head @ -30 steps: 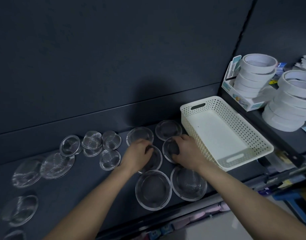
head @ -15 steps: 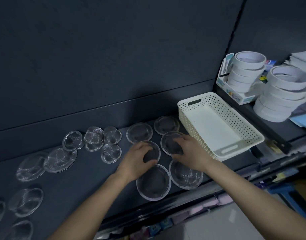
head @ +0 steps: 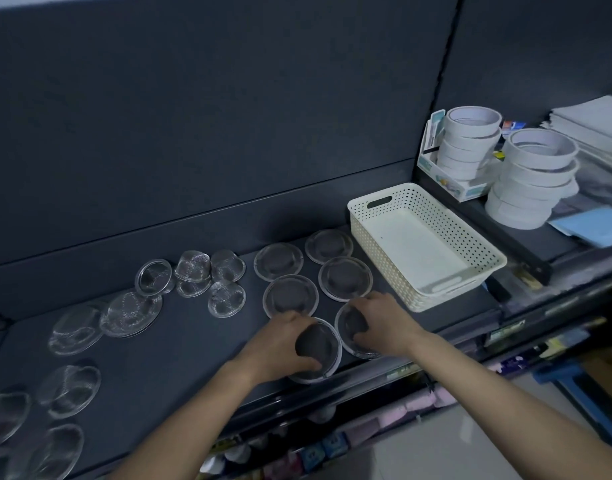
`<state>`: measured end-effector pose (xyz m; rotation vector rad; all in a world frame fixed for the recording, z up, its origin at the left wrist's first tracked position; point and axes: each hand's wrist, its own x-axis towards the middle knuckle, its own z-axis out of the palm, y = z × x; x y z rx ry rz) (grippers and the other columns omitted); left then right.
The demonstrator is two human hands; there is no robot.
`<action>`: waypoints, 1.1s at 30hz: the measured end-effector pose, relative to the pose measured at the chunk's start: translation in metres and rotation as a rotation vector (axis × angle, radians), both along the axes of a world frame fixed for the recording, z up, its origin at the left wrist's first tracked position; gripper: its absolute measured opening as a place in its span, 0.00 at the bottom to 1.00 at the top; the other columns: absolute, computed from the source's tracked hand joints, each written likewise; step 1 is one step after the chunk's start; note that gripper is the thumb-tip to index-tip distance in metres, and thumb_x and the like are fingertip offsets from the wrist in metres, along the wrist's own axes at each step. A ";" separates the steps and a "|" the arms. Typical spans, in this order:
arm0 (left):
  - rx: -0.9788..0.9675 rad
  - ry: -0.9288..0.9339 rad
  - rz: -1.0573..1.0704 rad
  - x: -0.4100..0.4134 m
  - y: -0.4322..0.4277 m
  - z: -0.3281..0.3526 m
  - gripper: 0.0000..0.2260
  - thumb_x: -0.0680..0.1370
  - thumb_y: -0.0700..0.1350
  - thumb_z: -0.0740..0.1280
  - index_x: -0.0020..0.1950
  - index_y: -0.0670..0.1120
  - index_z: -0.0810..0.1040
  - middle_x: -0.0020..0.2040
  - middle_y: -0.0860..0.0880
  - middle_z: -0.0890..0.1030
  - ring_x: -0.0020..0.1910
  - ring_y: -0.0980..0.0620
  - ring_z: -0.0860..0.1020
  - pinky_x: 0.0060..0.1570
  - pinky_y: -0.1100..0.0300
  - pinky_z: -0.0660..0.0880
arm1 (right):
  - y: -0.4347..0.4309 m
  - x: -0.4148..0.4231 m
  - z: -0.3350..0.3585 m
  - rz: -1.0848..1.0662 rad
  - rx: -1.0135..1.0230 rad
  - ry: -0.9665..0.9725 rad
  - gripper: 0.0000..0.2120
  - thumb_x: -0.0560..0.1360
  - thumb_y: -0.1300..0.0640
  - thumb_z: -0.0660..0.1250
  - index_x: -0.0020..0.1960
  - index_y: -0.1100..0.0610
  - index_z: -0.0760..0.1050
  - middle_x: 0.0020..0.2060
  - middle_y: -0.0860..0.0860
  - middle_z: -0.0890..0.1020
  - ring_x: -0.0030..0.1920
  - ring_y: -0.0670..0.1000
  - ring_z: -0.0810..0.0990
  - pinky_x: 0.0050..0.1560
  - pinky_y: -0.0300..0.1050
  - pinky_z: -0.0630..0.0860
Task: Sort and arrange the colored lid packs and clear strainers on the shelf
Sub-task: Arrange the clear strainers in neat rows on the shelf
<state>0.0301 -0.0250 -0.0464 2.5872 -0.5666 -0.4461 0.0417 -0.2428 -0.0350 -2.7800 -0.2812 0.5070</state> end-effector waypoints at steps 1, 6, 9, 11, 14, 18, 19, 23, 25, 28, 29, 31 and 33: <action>0.003 -0.012 0.003 -0.001 -0.001 0.000 0.31 0.69 0.53 0.74 0.70 0.52 0.68 0.63 0.51 0.71 0.65 0.53 0.67 0.60 0.69 0.59 | 0.000 0.000 -0.001 -0.005 0.006 -0.007 0.20 0.67 0.51 0.67 0.58 0.53 0.72 0.55 0.55 0.74 0.58 0.59 0.69 0.58 0.52 0.72; 0.009 -0.093 0.042 -0.004 -0.001 0.001 0.31 0.69 0.52 0.72 0.71 0.52 0.68 0.65 0.50 0.72 0.65 0.52 0.67 0.62 0.67 0.60 | 0.000 -0.003 0.001 -0.032 0.045 -0.043 0.24 0.67 0.52 0.67 0.63 0.51 0.72 0.57 0.54 0.75 0.59 0.59 0.69 0.59 0.50 0.71; -0.008 -0.123 0.079 -0.002 0.001 -0.001 0.32 0.68 0.53 0.72 0.70 0.52 0.68 0.65 0.52 0.72 0.66 0.52 0.68 0.66 0.65 0.61 | 0.002 -0.002 0.004 -0.045 0.076 -0.100 0.26 0.69 0.52 0.67 0.67 0.51 0.70 0.60 0.55 0.75 0.60 0.59 0.69 0.61 0.45 0.68; 0.001 -0.124 0.092 0.000 0.001 -0.003 0.31 0.68 0.54 0.72 0.70 0.51 0.68 0.65 0.52 0.73 0.66 0.52 0.68 0.66 0.64 0.61 | 0.002 -0.001 0.004 -0.048 0.089 -0.111 0.27 0.69 0.52 0.67 0.68 0.51 0.70 0.61 0.55 0.74 0.61 0.59 0.69 0.62 0.45 0.66; 0.024 -0.116 0.114 0.000 0.000 -0.006 0.31 0.69 0.55 0.72 0.70 0.52 0.68 0.64 0.51 0.72 0.65 0.51 0.67 0.65 0.64 0.61 | 0.001 0.000 0.000 -0.064 0.083 -0.087 0.27 0.69 0.52 0.68 0.68 0.51 0.69 0.61 0.55 0.73 0.62 0.59 0.69 0.62 0.46 0.68; 0.023 -0.116 0.132 -0.002 0.000 -0.010 0.31 0.69 0.56 0.72 0.70 0.51 0.68 0.63 0.51 0.72 0.65 0.51 0.67 0.65 0.64 0.61 | -0.001 0.001 -0.003 -0.083 0.084 -0.077 0.28 0.69 0.52 0.68 0.68 0.52 0.69 0.62 0.55 0.73 0.62 0.59 0.68 0.61 0.47 0.69; 0.014 -0.119 0.138 -0.002 0.001 -0.010 0.31 0.70 0.56 0.72 0.70 0.51 0.68 0.63 0.51 0.72 0.65 0.52 0.67 0.65 0.64 0.61 | -0.001 0.001 -0.003 -0.083 0.087 -0.081 0.28 0.69 0.52 0.68 0.68 0.52 0.69 0.62 0.55 0.73 0.62 0.59 0.69 0.62 0.47 0.68; -0.014 -0.125 0.154 -0.003 0.000 -0.010 0.31 0.70 0.55 0.72 0.71 0.50 0.67 0.64 0.51 0.71 0.66 0.52 0.66 0.66 0.63 0.61 | -0.001 0.003 -0.004 -0.092 0.110 -0.085 0.28 0.69 0.51 0.69 0.68 0.52 0.69 0.62 0.55 0.73 0.62 0.58 0.69 0.63 0.47 0.69; -0.005 -0.128 0.157 -0.003 -0.001 -0.010 0.31 0.71 0.56 0.71 0.71 0.50 0.67 0.65 0.51 0.70 0.66 0.52 0.66 0.66 0.63 0.61 | -0.001 0.004 -0.005 -0.087 0.107 -0.091 0.28 0.69 0.50 0.69 0.68 0.52 0.69 0.62 0.55 0.73 0.62 0.58 0.69 0.63 0.48 0.69; -0.003 -0.123 0.159 -0.002 -0.001 -0.010 0.31 0.71 0.56 0.71 0.71 0.50 0.67 0.65 0.52 0.70 0.67 0.53 0.65 0.66 0.63 0.61 | -0.002 0.003 -0.005 -0.077 0.095 -0.095 0.29 0.70 0.51 0.69 0.69 0.51 0.68 0.63 0.55 0.72 0.63 0.58 0.68 0.63 0.47 0.68; -0.007 -0.115 0.160 -0.003 0.000 -0.010 0.32 0.71 0.56 0.71 0.71 0.50 0.67 0.65 0.52 0.70 0.67 0.53 0.65 0.66 0.64 0.61 | -0.002 0.003 -0.005 -0.074 0.091 -0.093 0.29 0.70 0.51 0.68 0.69 0.51 0.68 0.63 0.54 0.72 0.63 0.58 0.68 0.63 0.47 0.68; -0.027 -0.104 0.168 -0.003 0.002 -0.010 0.32 0.70 0.58 0.72 0.71 0.50 0.67 0.65 0.52 0.70 0.66 0.53 0.65 0.65 0.65 0.60 | -0.002 0.004 -0.004 -0.064 0.083 -0.092 0.28 0.70 0.51 0.68 0.69 0.51 0.67 0.63 0.54 0.71 0.63 0.58 0.67 0.64 0.48 0.68; -0.053 -0.112 0.184 -0.004 0.006 -0.011 0.32 0.70 0.59 0.72 0.70 0.50 0.68 0.65 0.52 0.70 0.66 0.53 0.66 0.65 0.64 0.61 | 0.000 0.004 -0.002 -0.055 0.071 -0.107 0.28 0.70 0.50 0.69 0.69 0.52 0.68 0.64 0.55 0.71 0.64 0.58 0.67 0.64 0.50 0.69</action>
